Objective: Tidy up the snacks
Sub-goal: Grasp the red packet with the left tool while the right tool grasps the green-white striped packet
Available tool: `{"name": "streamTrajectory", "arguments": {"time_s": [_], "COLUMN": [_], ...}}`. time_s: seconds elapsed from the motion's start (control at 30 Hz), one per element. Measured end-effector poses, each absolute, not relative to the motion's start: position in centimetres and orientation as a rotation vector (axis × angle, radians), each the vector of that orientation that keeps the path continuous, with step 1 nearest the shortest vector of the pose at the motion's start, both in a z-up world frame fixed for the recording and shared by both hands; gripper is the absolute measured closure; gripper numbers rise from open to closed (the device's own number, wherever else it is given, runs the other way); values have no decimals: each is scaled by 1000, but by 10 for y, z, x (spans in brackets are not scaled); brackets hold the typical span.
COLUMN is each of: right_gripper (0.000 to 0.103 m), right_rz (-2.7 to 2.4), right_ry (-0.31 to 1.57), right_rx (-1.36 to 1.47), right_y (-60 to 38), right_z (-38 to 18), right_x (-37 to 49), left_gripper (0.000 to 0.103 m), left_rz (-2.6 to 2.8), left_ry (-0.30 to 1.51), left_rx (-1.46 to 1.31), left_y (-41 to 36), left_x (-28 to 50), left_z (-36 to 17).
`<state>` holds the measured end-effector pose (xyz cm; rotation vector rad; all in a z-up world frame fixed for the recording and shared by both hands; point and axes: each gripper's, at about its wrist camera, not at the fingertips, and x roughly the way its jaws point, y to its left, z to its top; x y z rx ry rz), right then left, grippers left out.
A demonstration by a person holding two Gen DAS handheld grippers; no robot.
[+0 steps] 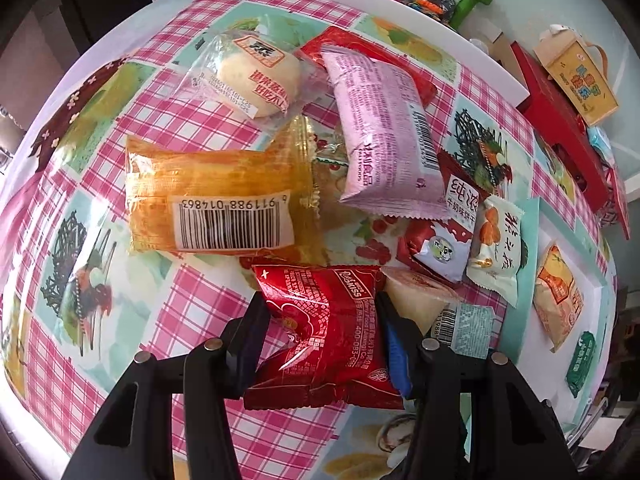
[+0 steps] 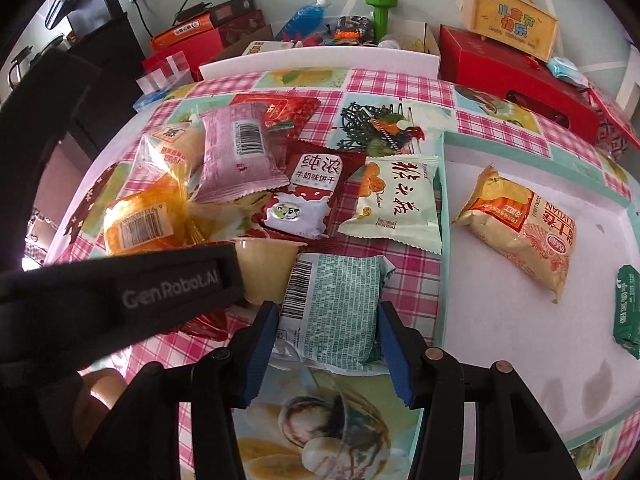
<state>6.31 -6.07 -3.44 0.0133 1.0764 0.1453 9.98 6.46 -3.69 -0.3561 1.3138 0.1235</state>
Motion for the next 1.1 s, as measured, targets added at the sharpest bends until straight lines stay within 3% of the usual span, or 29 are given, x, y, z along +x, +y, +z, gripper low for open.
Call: {"name": "streamTrajectory", "arguments": {"time_s": [0.33,0.8,1.1], "right_gripper": [48,35,36], "right_rz": [107,121,115], "right_ry": [1081,1097,1109], "right_rx": [-7,-24,-17], "right_y": [-66,-61,-60], "right_z": [-32,-38,-47], "right_x": [63,64,67], "left_gripper": [49,49,49], "left_rz": [123,122,121], "left_ry": [1316,1317,1319], "left_rx": [-361,-361,-353], "left_y": [70,66,62], "left_x": [101,100,102], "left_z": [-38,-37,-39]}}
